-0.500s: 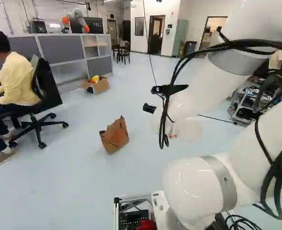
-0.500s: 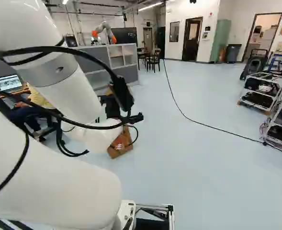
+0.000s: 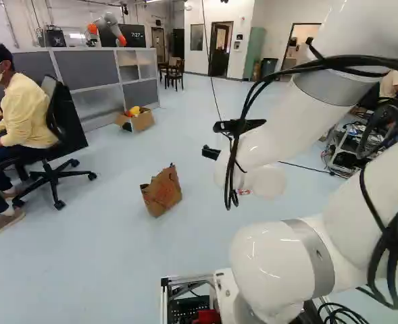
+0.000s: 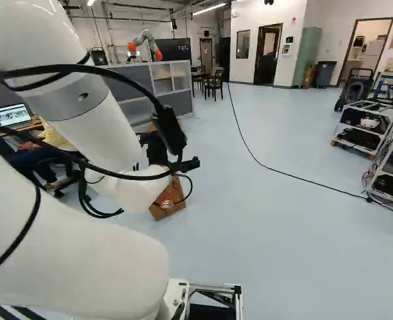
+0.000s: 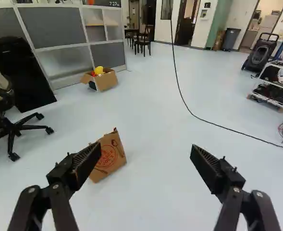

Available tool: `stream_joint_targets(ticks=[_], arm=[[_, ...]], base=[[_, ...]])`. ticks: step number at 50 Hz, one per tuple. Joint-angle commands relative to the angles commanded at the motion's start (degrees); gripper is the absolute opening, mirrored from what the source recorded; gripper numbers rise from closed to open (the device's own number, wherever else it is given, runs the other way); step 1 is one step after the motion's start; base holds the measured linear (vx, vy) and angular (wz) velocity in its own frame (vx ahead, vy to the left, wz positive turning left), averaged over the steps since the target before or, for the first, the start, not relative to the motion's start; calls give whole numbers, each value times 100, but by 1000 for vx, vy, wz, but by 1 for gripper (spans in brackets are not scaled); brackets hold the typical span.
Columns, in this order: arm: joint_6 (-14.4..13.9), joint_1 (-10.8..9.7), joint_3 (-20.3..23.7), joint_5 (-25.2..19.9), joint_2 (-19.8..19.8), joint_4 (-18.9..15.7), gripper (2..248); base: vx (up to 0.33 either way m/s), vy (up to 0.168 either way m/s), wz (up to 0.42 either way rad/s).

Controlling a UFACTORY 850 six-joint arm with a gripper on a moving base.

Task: Pick up the grocery bag from the ground

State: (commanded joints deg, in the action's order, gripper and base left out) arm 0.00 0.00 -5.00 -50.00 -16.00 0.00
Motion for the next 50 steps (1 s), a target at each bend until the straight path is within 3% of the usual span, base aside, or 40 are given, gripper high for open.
stream_joint_targets(ticks=[50], arm=[[0, 0, 0, 0, 0, 0, 247]], base=[[6, 0, 0]])
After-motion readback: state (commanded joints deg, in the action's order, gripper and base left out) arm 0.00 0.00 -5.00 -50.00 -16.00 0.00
